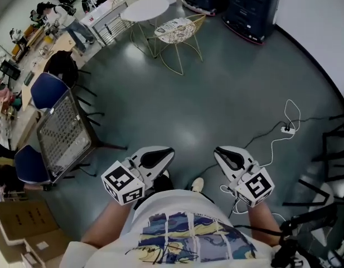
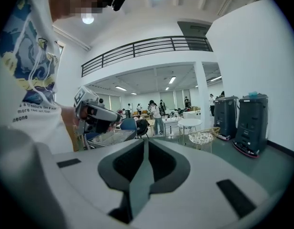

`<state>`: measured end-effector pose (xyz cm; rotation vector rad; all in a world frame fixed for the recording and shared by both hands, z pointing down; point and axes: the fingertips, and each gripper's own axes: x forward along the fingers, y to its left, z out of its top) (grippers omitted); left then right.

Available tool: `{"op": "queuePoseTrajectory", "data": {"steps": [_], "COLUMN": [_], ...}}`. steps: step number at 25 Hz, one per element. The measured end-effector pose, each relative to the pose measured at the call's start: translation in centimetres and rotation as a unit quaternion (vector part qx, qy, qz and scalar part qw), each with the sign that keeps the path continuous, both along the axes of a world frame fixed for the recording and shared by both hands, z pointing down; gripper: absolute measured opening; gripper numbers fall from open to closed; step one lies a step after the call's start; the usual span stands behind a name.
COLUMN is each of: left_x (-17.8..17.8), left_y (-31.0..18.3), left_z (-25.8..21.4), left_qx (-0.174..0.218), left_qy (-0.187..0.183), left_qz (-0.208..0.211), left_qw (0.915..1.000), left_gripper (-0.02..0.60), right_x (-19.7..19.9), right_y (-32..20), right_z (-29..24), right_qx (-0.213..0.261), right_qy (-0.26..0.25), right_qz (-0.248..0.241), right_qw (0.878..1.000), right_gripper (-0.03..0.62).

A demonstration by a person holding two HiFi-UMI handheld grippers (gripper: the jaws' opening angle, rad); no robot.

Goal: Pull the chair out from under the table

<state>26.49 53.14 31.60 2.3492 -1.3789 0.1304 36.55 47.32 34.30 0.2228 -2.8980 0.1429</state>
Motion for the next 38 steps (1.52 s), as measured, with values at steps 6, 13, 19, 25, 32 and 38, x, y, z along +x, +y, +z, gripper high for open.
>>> {"op": "queuePoseTrajectory", "data": {"steps": [6, 13, 19, 25, 32, 38], "left_x": [-4.5, -15.2, -28.2, -36.4, -42.6, -48.1], "left_y": [-2.2, -8.5, -13.0, -16.5, -23.4, -33.4], "left_z": [0.7, 2.5, 0.8, -0.3, 1.3, 2.2], "left_qx": [-0.006, 0.015, 0.02, 0.033, 0.017, -0.011], "left_qy": [0.006, 0.03, 0.024, 0.021, 0.033, 0.028], "left_qz": [-0.011, -0.007, 0.015, 0.012, -0.02, -0.029], "left_qw": [0.9999, 0.9994, 0.9994, 0.9992, 0.9991, 0.9991], "left_gripper": [0.018, 0.017, 0.018, 0.018, 0.018, 0.018], "right_x": [-5.8, -15.9, -27.8, -35.7, -42.1, -48.2], "right_y": [-2.7, -7.8, -14.1, -19.7, -30.6, -42.4], "right_z": [0.2, 3.3, 2.4, 2.2, 4.6, 8.1], "right_qx": [-0.015, 0.003, -0.016, -0.042, -0.081, -0.135], "right_qy": [0.005, 0.057, 0.078, 0.075, 0.084, 0.081], "right_qz": [-0.007, -0.002, 0.05, 0.083, 0.088, 0.099], "right_qw": [1.0, 0.998, 0.996, 0.993, 0.989, 0.983], "right_gripper": [0.133, 0.132, 0.13, 0.132, 0.132, 0.132]}}
